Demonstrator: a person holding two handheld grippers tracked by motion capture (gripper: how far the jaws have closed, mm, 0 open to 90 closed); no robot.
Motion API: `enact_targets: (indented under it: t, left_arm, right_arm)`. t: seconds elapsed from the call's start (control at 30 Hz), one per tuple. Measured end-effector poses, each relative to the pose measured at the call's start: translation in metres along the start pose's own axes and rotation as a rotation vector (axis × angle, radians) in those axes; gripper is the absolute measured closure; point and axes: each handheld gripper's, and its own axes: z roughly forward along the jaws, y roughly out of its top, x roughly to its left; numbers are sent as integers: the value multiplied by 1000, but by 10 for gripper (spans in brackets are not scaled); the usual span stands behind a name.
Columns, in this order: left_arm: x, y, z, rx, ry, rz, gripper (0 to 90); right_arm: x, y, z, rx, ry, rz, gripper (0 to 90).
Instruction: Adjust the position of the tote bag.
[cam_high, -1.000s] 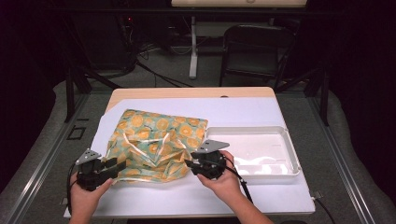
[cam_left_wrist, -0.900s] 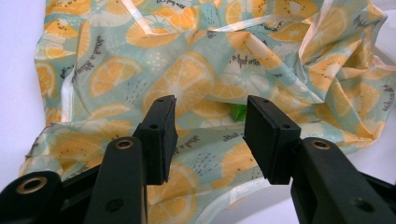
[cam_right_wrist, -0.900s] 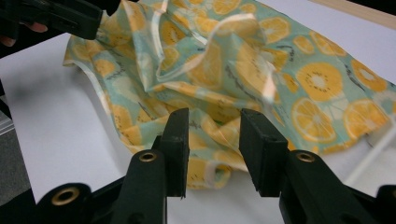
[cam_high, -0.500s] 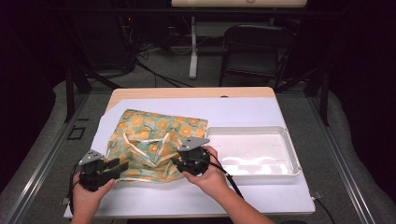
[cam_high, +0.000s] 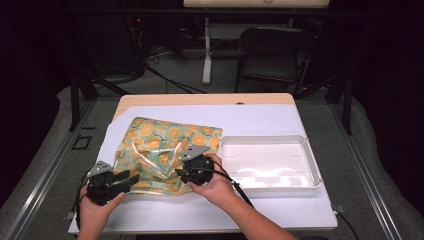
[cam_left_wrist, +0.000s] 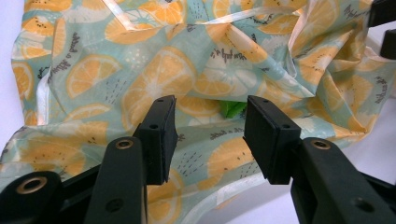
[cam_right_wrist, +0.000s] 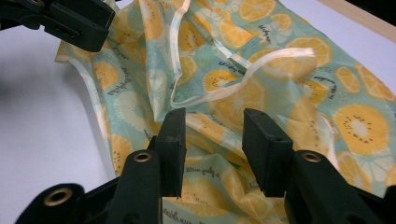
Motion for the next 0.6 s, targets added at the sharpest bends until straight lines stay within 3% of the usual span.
enact_targets:
  t: [0.6]
  left_arm:
    - [-1,0,2,4,-3,8,534]
  right_arm:
    - [18,9,28,5,64,-36,588]
